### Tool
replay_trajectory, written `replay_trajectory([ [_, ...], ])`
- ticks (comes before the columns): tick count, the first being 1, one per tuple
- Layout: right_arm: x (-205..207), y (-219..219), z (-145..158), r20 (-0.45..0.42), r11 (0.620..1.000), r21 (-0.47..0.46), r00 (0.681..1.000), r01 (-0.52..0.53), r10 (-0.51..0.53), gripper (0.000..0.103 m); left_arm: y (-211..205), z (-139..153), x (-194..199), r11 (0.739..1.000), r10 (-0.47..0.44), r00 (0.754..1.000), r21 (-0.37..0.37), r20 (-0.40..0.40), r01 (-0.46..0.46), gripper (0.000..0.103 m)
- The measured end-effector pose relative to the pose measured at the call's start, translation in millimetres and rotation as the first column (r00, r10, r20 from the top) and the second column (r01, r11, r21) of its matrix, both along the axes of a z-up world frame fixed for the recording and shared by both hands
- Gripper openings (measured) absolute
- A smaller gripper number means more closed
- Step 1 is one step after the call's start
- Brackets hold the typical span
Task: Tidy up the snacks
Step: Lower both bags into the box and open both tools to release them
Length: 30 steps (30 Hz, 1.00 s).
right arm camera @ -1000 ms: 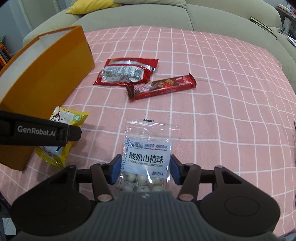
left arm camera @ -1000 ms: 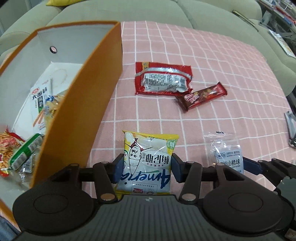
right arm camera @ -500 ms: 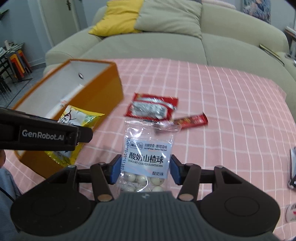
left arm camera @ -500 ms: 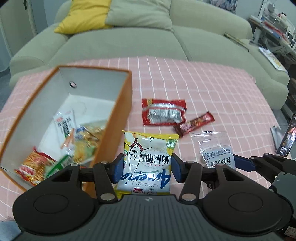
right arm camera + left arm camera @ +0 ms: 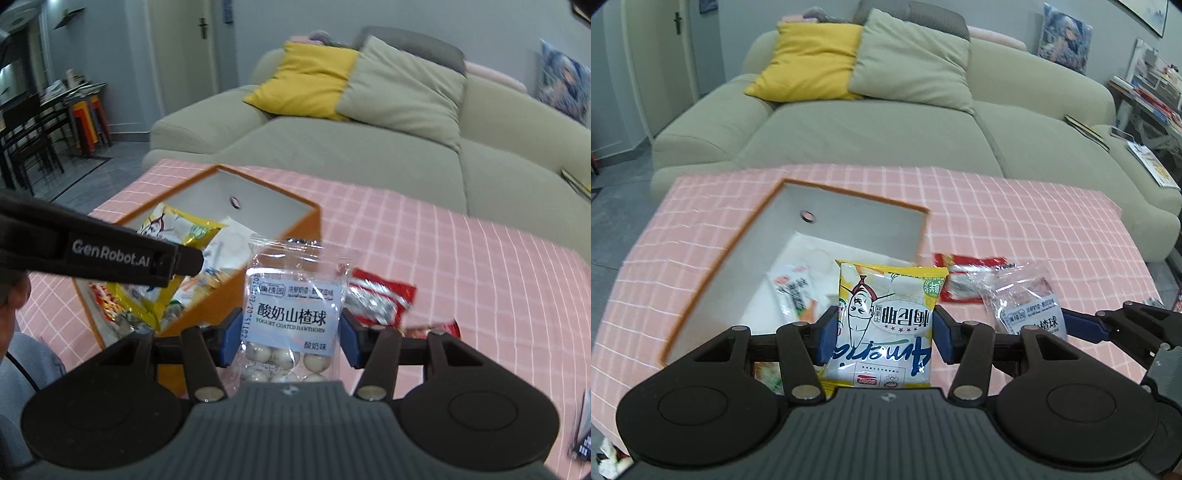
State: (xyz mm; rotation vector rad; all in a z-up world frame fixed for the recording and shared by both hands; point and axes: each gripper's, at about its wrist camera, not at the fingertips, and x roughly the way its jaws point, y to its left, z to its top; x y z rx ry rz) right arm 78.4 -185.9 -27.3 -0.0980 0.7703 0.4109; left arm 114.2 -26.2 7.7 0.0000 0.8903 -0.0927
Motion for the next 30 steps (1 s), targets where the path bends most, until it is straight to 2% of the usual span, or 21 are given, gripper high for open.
replay_trajectory([
  [6,8.1,33.6,11.8,0.028,0.997,-0.024,0.997,-0.072,0.072,0.052,27.5,12.6,11.8,0.999,0.017,0.999,0.044,0.030,-0.018,0.059],
  [12,20.0,65.0,16.3,0.056,0.987,-0.066,0.987,-0.145,0.148,0.052,47.9,10.6,24.1,0.997,0.027,1.000,0.069,0.013,-0.028,0.059],
  [23,59.1,112.6,-0.2,0.059,0.945,-0.181,0.956,-0.272,0.286,0.052,63.5,-20.0,58.9,0.989,-0.026,0.997,0.144,-0.072,0.036,0.059],
  [30,79.2,142.3,-18.1,0.049,0.893,-0.275,0.923,-0.356,0.383,0.052,69.9,-43.9,81.5,0.982,-0.056,0.990,0.170,-0.127,0.077,0.059],
])
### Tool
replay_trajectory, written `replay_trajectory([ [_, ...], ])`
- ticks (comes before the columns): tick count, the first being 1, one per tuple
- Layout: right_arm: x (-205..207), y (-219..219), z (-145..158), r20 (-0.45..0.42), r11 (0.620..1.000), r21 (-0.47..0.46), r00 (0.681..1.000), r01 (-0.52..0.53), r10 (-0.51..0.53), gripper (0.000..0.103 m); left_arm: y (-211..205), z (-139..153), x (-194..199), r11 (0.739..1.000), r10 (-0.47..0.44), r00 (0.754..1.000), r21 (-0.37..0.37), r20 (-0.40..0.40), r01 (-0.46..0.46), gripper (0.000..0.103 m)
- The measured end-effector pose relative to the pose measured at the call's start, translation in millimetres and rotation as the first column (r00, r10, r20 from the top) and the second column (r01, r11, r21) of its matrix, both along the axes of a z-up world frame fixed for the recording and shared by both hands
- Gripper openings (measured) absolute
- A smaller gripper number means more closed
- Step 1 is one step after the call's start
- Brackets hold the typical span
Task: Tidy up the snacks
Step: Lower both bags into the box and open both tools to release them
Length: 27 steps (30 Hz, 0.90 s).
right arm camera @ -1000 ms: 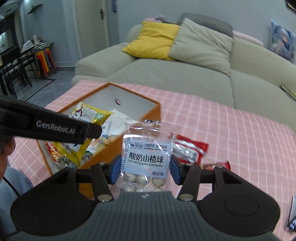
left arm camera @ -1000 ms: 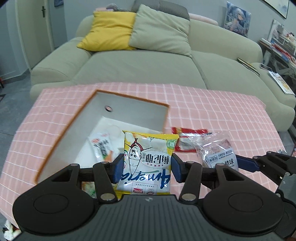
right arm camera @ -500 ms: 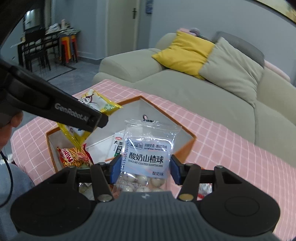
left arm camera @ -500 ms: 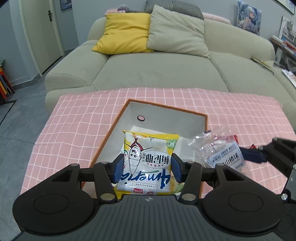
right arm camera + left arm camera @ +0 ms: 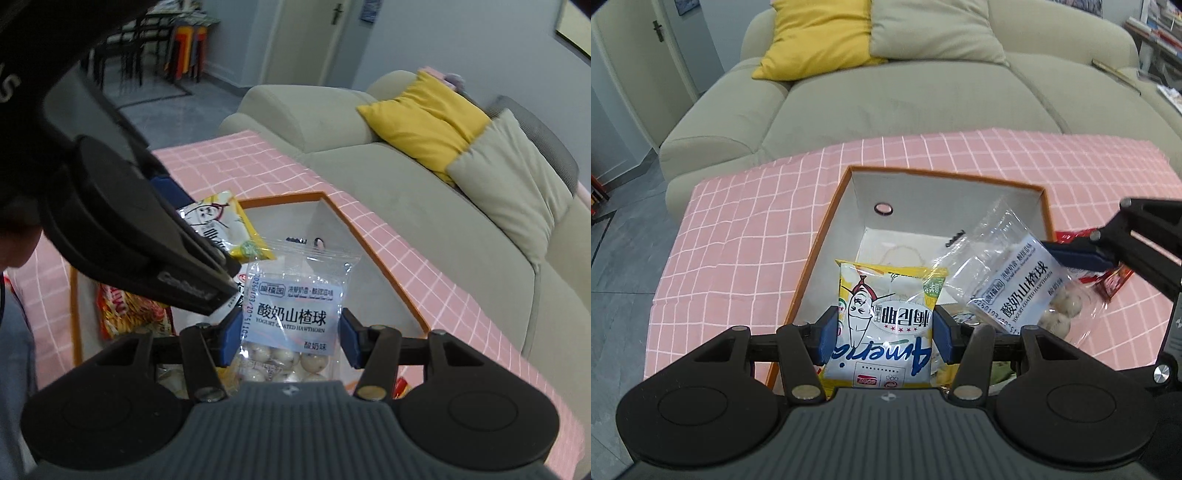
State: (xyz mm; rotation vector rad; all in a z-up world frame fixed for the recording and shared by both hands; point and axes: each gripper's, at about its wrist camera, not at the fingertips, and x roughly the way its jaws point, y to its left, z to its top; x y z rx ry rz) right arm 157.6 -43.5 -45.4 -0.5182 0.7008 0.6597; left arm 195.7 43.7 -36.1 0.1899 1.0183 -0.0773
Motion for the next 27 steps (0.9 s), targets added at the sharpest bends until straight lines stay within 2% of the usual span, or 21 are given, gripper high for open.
replay_trajectory([
  [15,34.9,21.4,-44.1,-0.048,0.989,-0.116,0.995,-0.090,0.085,0.054,3.0,-42.4,27.0,0.999,-0.037,0.996,0.005,-0.084,0.037,0.059],
  [27,51.7,18.4,-64.3,-0.127,0.989,-0.119,0.989,-0.084,0.069,0.059,3.6,-66.1,44.1,0.999,-0.022,0.990,0.022,-0.143,0.025,0.059],
])
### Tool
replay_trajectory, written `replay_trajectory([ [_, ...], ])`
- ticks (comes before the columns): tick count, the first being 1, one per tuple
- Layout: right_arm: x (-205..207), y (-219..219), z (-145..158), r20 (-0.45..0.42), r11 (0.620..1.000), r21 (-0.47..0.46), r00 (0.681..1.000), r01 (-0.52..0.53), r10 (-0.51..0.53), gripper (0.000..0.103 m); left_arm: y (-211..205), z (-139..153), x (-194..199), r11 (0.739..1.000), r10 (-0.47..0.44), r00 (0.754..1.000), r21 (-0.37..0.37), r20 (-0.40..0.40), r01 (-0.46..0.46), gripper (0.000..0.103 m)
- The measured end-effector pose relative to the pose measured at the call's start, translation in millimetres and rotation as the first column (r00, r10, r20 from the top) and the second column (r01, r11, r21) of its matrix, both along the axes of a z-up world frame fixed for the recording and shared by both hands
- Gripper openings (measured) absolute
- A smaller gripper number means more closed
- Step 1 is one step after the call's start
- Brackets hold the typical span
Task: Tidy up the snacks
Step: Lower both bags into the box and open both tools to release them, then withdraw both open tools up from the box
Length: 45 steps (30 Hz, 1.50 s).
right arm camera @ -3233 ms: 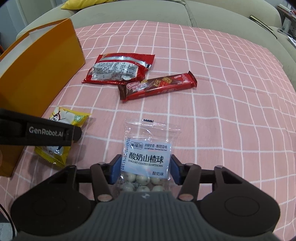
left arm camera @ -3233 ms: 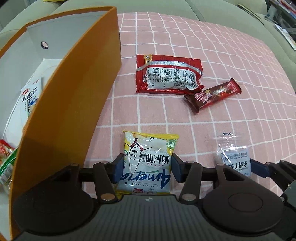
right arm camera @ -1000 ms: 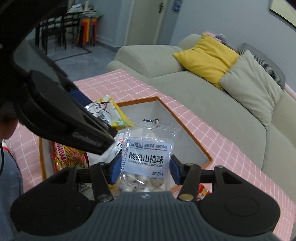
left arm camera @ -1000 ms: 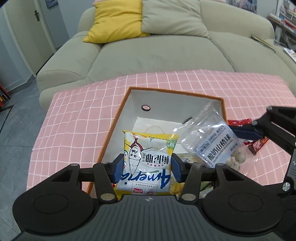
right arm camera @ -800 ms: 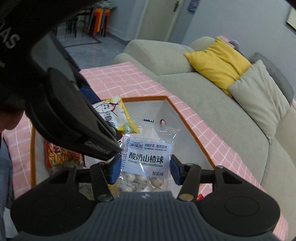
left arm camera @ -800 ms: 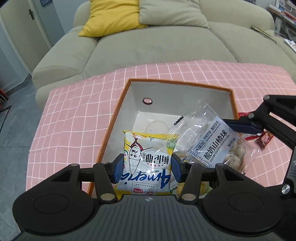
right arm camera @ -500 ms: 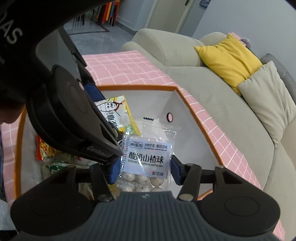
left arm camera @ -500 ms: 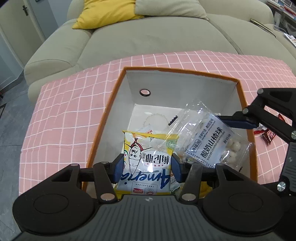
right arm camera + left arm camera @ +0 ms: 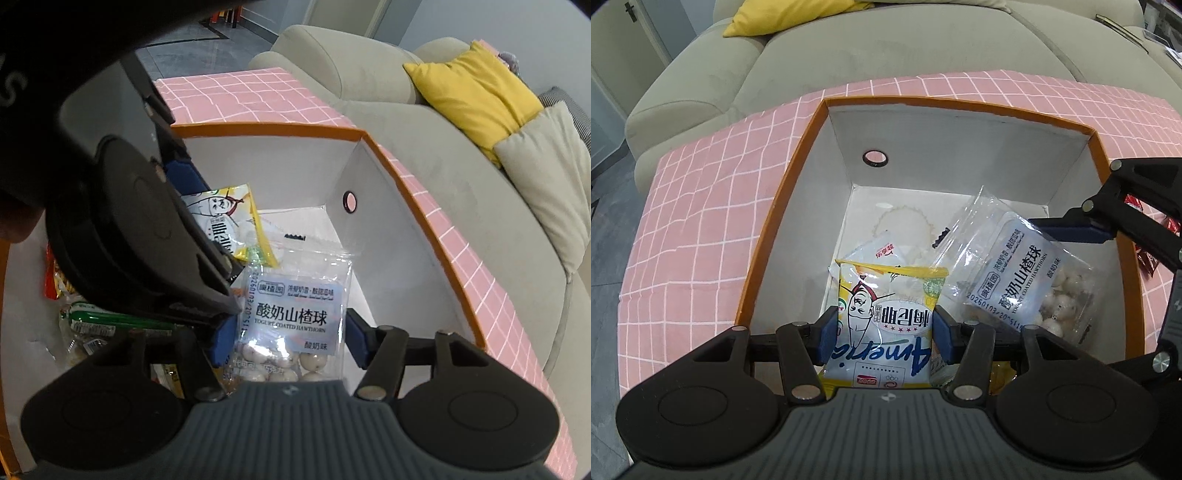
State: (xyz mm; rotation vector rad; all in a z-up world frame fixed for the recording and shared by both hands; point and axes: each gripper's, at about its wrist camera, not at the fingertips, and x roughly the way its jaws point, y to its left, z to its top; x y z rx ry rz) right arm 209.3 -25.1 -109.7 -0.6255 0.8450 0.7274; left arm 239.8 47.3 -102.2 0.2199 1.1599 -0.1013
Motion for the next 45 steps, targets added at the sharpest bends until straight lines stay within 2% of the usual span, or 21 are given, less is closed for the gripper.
replay_trajectory([
  [8,7.1,-0.6,2.5,-0.035,1.000,0.018,0.999,0.019,-0.018,0.060,1.7,3.1,-4.1,1.000,0.015,1.000,-0.005,0.004,-0.015,0.062],
  [19,7.8,-8.8,20.9,-0.085,0.998,0.031,0.995,0.063,-0.061,0.073,0.9,20.7,-18.7,1.000,0.017,0.999,-0.019,0.032,-0.016,0.067],
  [26,-2.9,-27.6,38.3,-0.073,0.989,0.080,0.991,0.121,-0.115,0.079,-5.1,41.6,-37.5,0.997,0.049,0.996,-0.057,0.078,-0.045,0.068],
  [35,-31.5,-59.8,51.3,-0.045,0.963,0.135,0.973,0.232,-0.228,0.081,-19.9,57.0,-67.8,0.988,0.112,0.986,-0.122,0.122,-0.097,0.069],
  [45,-67.0,-103.4,61.6,-0.015,0.911,0.205,0.932,0.358,-0.363,0.081,-38.8,65.1,-106.3,0.980,0.146,0.974,-0.162,0.172,-0.118,0.069],
])
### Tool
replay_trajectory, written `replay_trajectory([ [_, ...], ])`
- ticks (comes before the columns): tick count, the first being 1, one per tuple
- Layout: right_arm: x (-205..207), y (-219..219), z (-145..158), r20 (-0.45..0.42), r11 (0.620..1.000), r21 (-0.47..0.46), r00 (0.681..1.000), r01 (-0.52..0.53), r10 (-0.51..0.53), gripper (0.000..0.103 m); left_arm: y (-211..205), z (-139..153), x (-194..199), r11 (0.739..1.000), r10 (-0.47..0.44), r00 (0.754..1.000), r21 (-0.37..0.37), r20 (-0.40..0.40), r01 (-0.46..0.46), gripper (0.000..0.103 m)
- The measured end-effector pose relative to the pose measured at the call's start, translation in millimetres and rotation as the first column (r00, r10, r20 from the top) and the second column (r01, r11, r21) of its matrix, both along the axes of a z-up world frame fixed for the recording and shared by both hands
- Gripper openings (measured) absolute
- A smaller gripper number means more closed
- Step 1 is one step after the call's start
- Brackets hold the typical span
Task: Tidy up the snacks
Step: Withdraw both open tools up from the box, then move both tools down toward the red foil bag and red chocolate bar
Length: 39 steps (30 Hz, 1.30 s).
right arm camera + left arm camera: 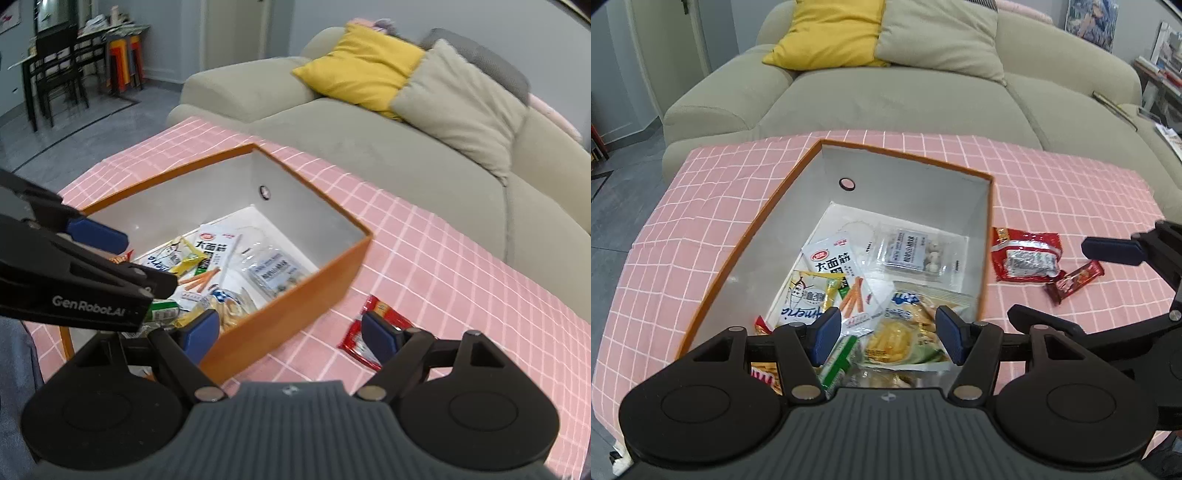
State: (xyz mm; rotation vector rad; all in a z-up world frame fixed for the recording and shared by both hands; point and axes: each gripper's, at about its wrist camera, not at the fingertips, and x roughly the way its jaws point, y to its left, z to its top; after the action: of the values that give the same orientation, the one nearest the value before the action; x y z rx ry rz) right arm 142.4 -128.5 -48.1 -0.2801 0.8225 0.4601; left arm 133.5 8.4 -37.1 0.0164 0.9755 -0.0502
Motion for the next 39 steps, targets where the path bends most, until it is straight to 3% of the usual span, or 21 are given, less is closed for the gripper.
replay_trajectory([
  [9,-39.6,-29.4,7.2,0.081,0.994,0.064,0.993,0.086,-0.091,0.081,-12.2,6.7,-30.1,0.999,0.025,0.997,-0.034,0.075,-0.022,0.069],
  [20,-78.5,-64.2,-4.0,0.132,0.977,0.111,0.971,0.184,-0.198,0.080,-39.6,6.0,-58.9,0.997,-0.056,0.986,-0.042,0.155,0.064,0.069],
  [30,-88.1,-100.4,-34.5,0.081,0.957,0.106,0.957,0.269,-0.278,0.080,-85.7,-15.1,-61.7,0.987,-0.155,0.977,-0.020,0.147,0.160,0.069],
  [39,-57.4,-131.5,-58.5,-0.007,0.919,0.115,0.925,0.378,-0.380,0.070,-112.2,-31.7,-36.3,0.980,-0.198,0.972,0.011,0.127,0.198,0.069],
])
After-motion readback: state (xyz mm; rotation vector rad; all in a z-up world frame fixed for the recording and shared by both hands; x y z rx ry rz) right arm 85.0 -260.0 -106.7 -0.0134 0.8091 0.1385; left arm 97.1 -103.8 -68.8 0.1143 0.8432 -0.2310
